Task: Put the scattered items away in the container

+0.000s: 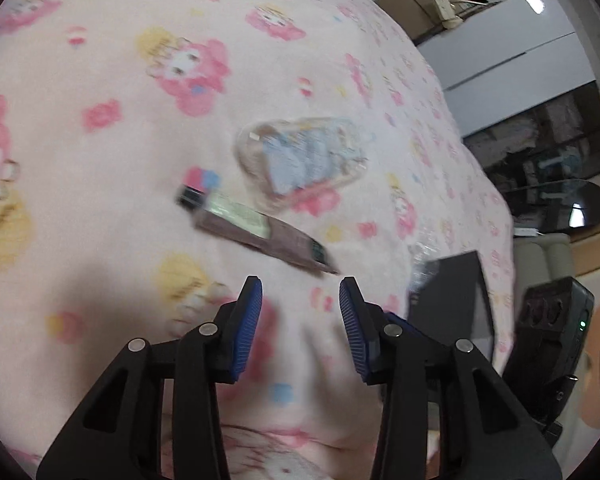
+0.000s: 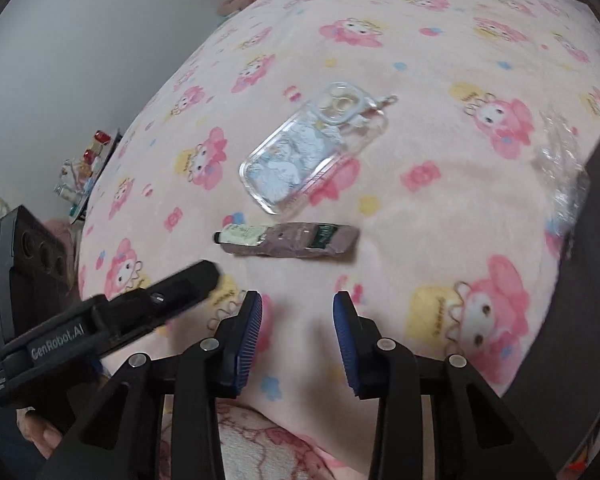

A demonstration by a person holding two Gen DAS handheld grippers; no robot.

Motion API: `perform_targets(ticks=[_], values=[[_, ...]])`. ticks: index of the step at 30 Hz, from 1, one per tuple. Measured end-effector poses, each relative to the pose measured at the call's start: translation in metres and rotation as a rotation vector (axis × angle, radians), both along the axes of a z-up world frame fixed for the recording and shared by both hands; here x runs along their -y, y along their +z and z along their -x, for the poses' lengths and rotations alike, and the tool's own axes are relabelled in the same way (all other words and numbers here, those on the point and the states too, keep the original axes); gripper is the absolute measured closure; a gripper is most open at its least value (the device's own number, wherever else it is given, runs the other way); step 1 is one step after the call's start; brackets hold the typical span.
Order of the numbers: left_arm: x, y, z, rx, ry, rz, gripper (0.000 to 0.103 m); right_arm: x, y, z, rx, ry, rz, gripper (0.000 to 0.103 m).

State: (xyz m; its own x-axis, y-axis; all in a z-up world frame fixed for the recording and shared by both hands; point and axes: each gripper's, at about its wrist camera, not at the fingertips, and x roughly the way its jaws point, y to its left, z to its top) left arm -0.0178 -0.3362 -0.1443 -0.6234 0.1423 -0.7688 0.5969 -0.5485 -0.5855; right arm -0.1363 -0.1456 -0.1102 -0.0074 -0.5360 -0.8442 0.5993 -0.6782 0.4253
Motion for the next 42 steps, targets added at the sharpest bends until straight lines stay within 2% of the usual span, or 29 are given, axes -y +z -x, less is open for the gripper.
perform_targets(ticks=[2, 5, 11, 15, 18, 19, 20, 22, 25, 28, 31, 35, 38, 42], values=[[0.015, -0.002, -0.009, 0.020, 0.046, 0.026, 0.055, 0.003, -0.006, 0.004, -0.005, -0.027, -0.014, 0.066], [0.037, -0.011, -0.011, 0.037, 0.086, 0.017, 0.051, 0.008, -0.017, 0.013, 0.024, -0.061, -0.017, 0.061], [0.069, -0.042, 0.017, 0.091, 0.062, -0.016, 0.049, 0.031, -0.045, 0.040, 0.058, -0.092, -0.041, 0.054], [0.074, -0.062, 0.030, 0.095, 0.040, -0.077, 0.040, 0.049, -0.068, 0.052, 0.098, -0.104, -0.064, 0.051], [0.070, -0.072, 0.036, 0.101, 0.020, -0.091, 0.038, 0.057, -0.077, 0.052, 0.103, -0.092, -0.051, 0.036], [0.068, -0.073, 0.037, 0.099, 0.014, -0.090, 0.039, 0.059, -0.079, 0.051, 0.105, -0.089, -0.038, 0.034], [0.066, -0.072, 0.039, 0.094, 0.000, -0.089, 0.041, 0.061, -0.081, 0.050, 0.107, -0.081, -0.021, 0.034], [0.058, -0.069, 0.043, 0.084, -0.041, -0.098, 0.056, 0.065, -0.081, 0.046, 0.112, -0.055, 0.000, 0.038], [0.042, -0.057, 0.041, 0.103, -0.064, -0.038, 0.057, 0.065, -0.072, 0.038, 0.085, -0.045, -0.008, 0.049], [0.029, -0.040, 0.030, 0.052, -0.084, -0.058, 0.059, 0.049, -0.054, 0.033, 0.076, -0.070, 0.016, 0.052], [0.008, -0.014, 0.022, -0.005, -0.129, -0.053, 0.060, 0.023, -0.024, 0.018, 0.024, -0.081, 0.043, 0.053], [-0.034, 0.018, 0.015, -0.051, -0.225, -0.037, 0.059, -0.031, 0.011, -0.011, -0.025, -0.114, 0.063, 0.054], [-0.080, 0.028, 0.007, -0.046, -0.310, -0.025, 0.057, -0.077, 0.026, -0.033, -0.032, -0.148, 0.059, 0.059], [-0.134, 0.031, 0.003, -0.054, -0.422, -0.037, 0.057, -0.138, 0.035, -0.064, -0.065, -0.208, 0.008, 0.059]])
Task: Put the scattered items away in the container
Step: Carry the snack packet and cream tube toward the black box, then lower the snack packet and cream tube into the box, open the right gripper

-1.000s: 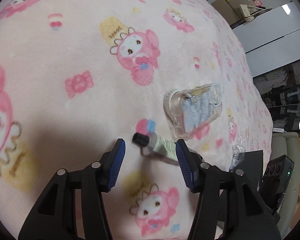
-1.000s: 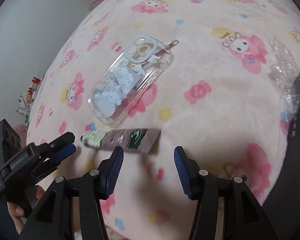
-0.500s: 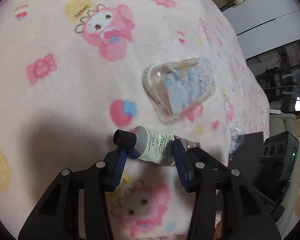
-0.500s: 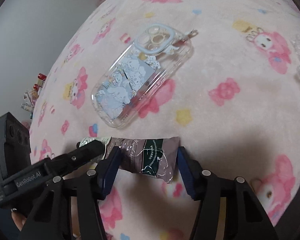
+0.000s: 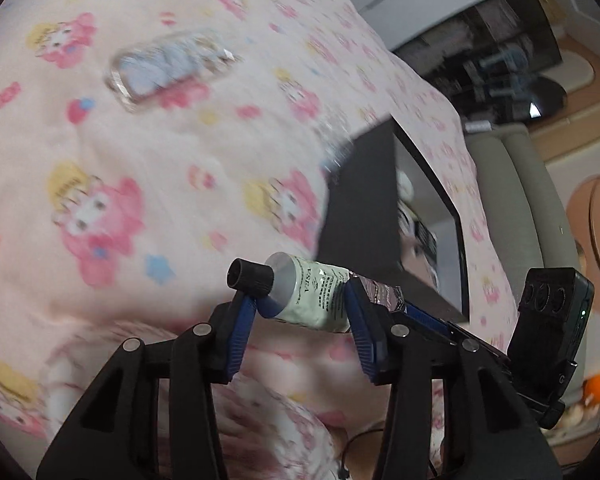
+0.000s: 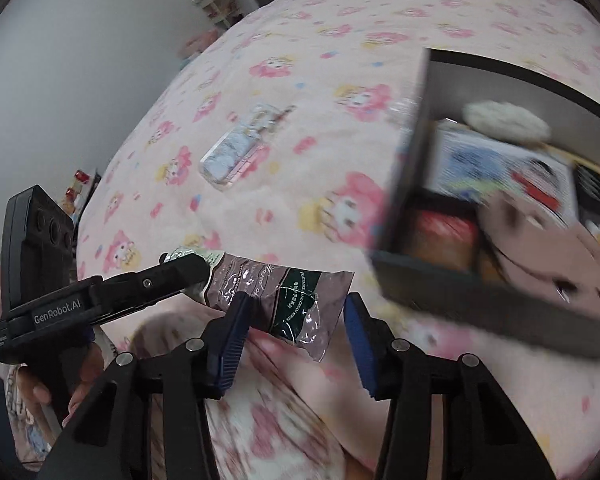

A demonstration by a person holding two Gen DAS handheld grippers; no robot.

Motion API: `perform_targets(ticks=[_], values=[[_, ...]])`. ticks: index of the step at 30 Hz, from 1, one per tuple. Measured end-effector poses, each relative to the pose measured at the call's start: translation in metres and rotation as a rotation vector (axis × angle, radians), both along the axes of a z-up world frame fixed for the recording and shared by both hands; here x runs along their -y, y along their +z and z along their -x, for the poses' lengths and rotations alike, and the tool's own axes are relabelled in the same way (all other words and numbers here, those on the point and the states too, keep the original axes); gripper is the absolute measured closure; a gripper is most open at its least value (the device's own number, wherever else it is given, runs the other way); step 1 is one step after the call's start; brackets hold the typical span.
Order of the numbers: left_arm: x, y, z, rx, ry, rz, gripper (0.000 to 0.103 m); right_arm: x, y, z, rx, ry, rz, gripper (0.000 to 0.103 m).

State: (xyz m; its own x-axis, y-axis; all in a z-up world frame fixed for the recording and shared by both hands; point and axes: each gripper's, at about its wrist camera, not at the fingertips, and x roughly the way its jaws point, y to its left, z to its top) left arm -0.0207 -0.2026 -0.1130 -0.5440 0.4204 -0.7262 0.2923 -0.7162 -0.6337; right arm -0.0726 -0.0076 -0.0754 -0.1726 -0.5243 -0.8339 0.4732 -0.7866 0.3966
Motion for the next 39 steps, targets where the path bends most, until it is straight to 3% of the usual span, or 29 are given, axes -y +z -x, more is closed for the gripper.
perform_targets(ticks=[3, 7, 12, 14, 16, 20, 25, 29, 32, 36, 39], values=[[-0.036, 0.001, 0.002, 0.014, -0.063, 0.000, 0.056, -0.042, 0.002, -0.014, -0.027, -0.039, -0.007, 0.059], [-0.083, -0.008, 0.011, 0.044, -0.145, 0.059, 0.056, -0.089, -0.015, -0.017, 0.030, -0.125, 0.008, 0.060], [-0.119, -0.043, 0.024, 0.140, -0.210, 0.061, 0.057, -0.124, -0.047, -0.010, 0.084, -0.191, -0.056, 0.067], [-0.125, -0.055, 0.025, 0.191, -0.229, 0.074, 0.059, -0.134, -0.061, -0.006, 0.116, -0.203, -0.067, 0.076], [-0.124, -0.063, 0.023, 0.236, -0.219, 0.084, 0.056, -0.140, -0.072, -0.004, 0.158, -0.203, -0.049, 0.077], [-0.106, -0.055, 0.015, 0.214, -0.171, 0.086, 0.048, -0.149, -0.076, -0.001, 0.150, -0.209, -0.015, 0.077], [-0.099, -0.056, 0.017, 0.194, -0.144, 0.090, 0.046, -0.151, -0.091, 0.012, 0.224, -0.213, 0.055, 0.060], [-0.109, -0.071, 0.021, 0.231, -0.176, 0.080, 0.048, -0.143, -0.113, 0.016, 0.279, -0.208, 0.082, 0.059], [-0.120, -0.062, 0.024, 0.229, -0.187, 0.146, 0.047, -0.135, -0.111, 0.016, 0.257, -0.185, 0.079, 0.060], [-0.123, -0.036, 0.016, 0.188, -0.205, 0.133, 0.049, -0.142, -0.091, 0.011, 0.222, -0.206, 0.109, 0.060], [-0.131, -0.007, 0.012, 0.130, -0.225, 0.145, 0.049, -0.150, -0.063, 0.006, 0.145, -0.221, 0.128, 0.060]])
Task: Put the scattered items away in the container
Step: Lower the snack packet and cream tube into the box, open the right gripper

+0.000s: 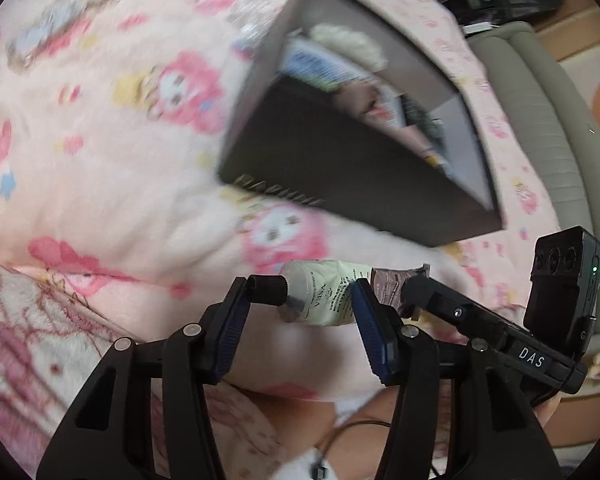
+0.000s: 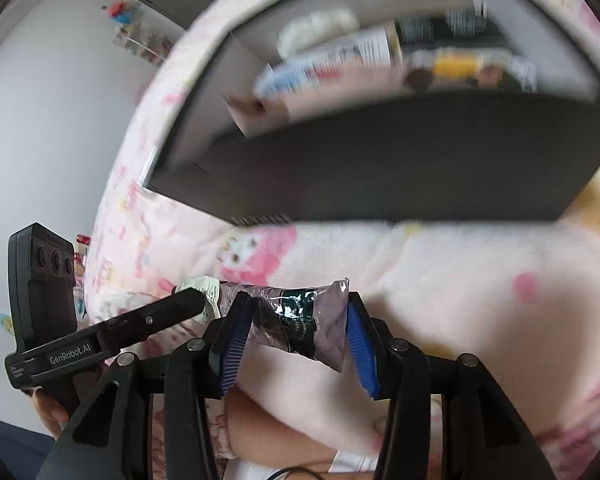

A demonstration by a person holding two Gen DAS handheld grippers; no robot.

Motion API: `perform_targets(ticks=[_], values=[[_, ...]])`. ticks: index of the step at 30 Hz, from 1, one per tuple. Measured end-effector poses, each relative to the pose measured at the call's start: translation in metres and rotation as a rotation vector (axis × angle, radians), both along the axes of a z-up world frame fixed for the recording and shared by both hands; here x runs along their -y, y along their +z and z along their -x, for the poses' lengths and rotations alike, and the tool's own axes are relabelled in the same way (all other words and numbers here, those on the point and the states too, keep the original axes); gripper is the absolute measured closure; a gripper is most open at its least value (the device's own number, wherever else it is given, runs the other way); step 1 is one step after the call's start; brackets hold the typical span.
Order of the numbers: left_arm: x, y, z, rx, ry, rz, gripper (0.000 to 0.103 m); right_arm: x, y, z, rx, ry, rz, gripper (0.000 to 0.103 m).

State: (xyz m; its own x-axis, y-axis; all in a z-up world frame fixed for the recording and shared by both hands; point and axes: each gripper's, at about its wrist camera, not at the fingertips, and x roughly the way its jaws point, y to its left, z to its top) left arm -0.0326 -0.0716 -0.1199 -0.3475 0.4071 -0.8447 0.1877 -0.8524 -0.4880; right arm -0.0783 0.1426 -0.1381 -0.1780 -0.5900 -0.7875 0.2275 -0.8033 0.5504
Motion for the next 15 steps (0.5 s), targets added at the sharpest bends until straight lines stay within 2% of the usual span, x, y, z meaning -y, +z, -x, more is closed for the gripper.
perform_targets(ticks=[5, 7, 11, 15], values=[[-0.006, 0.052, 0.011, -0.108, -0.039, -0.022, 0.049, -0.024, 0.058, -0.001, -0.148, -0.035, -0.003, 0.060], [-0.016, 0.070, 0.028, -0.157, -0.048, -0.016, 0.049, -0.029, 0.081, 0.006, -0.205, -0.045, -0.003, 0.060], [-0.031, 0.084, 0.085, -0.186, -0.036, 0.026, 0.051, -0.034, 0.110, 0.062, -0.237, -0.051, -0.016, 0.060], [-0.024, 0.077, 0.145, -0.165, 0.003, 0.024, 0.051, -0.025, 0.106, 0.136, -0.196, -0.036, -0.017, 0.060]])
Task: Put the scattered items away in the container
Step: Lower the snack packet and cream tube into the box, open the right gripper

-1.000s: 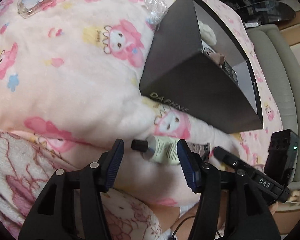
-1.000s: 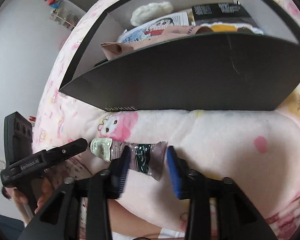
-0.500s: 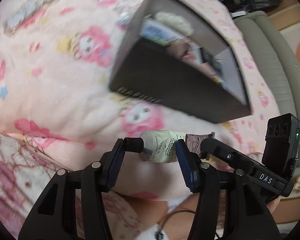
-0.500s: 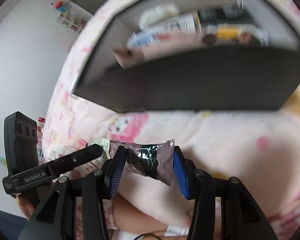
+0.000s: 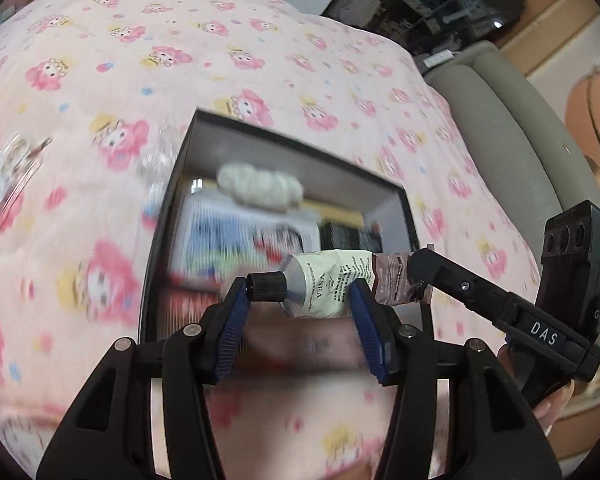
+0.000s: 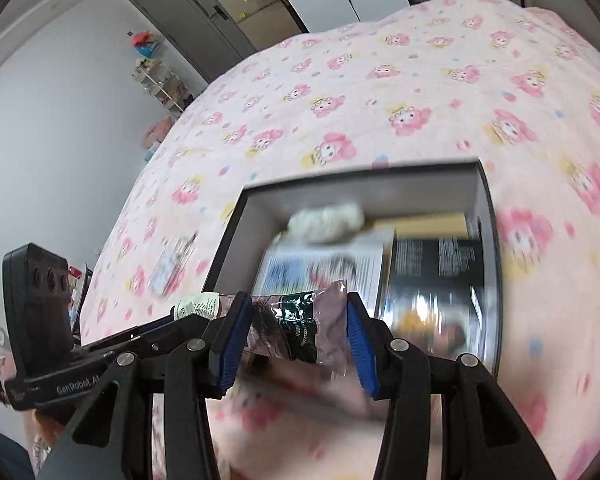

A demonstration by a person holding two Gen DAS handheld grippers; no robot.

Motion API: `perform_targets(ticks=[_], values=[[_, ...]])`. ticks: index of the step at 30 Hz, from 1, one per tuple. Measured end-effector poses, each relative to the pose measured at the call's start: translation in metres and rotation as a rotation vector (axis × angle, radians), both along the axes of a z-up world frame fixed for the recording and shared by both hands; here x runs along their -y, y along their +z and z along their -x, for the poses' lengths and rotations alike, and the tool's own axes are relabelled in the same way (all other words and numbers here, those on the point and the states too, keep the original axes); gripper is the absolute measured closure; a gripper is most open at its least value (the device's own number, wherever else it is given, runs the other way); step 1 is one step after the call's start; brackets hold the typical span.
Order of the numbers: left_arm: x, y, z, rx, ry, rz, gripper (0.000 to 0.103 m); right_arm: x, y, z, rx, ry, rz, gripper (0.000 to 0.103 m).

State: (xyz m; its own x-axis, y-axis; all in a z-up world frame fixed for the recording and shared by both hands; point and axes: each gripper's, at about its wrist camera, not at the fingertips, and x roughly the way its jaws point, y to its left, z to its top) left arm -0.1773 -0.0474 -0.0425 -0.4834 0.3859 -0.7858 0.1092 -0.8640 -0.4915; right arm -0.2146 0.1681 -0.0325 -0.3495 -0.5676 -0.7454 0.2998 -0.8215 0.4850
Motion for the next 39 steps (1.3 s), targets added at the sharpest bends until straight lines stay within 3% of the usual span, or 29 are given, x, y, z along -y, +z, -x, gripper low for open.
perform_targets(ticks=[6, 11, 14, 19, 23, 25, 28, 31, 34, 37, 39], values=[[0.004, -0.051, 0.063, 0.121, 0.006, -0.032, 0.051, 0.011, -0.041, 0.065, 0.068, -0.011, -0.046, 0.060], [-0.010, -0.090, 0.089, 0.206, -0.032, -0.029, 0.049, -0.003, -0.080, 0.085, 0.149, -0.049, -0.065, 0.060], [-0.015, -0.097, 0.092, 0.239, -0.042, -0.003, 0.049, -0.005, -0.100, 0.088, 0.224, -0.025, -0.117, 0.060], [-0.004, -0.083, 0.074, 0.182, 0.022, -0.022, 0.053, -0.004, -0.082, 0.076, 0.133, -0.045, -0.134, 0.060], [-0.014, -0.073, 0.066, 0.146, 0.061, 0.082, 0.055, -0.012, -0.054, 0.065, 0.018, -0.095, -0.149, 0.060], [-0.018, -0.078, 0.070, 0.174, 0.045, 0.074, 0.055, -0.011, -0.052, 0.058, 0.023, -0.056, -0.154, 0.060], [-0.028, -0.093, 0.079, 0.216, 0.016, 0.035, 0.055, -0.007, -0.066, 0.054, 0.101, 0.010, -0.133, 0.060], [-0.038, -0.094, 0.088, 0.202, -0.007, 0.013, 0.055, -0.005, -0.082, 0.053, 0.135, -0.002, -0.199, 0.061], [-0.044, -0.086, 0.089, 0.165, -0.060, -0.072, 0.055, -0.004, -0.080, 0.050, 0.121, -0.008, -0.213, 0.061], [-0.036, -0.076, 0.080, 0.176, -0.026, -0.014, 0.055, 0.000, -0.073, 0.045, 0.078, 0.006, -0.244, 0.061], [-0.030, -0.078, 0.075, 0.203, -0.019, -0.027, 0.055, 0.002, -0.069, 0.040, 0.065, 0.046, -0.234, 0.062]])
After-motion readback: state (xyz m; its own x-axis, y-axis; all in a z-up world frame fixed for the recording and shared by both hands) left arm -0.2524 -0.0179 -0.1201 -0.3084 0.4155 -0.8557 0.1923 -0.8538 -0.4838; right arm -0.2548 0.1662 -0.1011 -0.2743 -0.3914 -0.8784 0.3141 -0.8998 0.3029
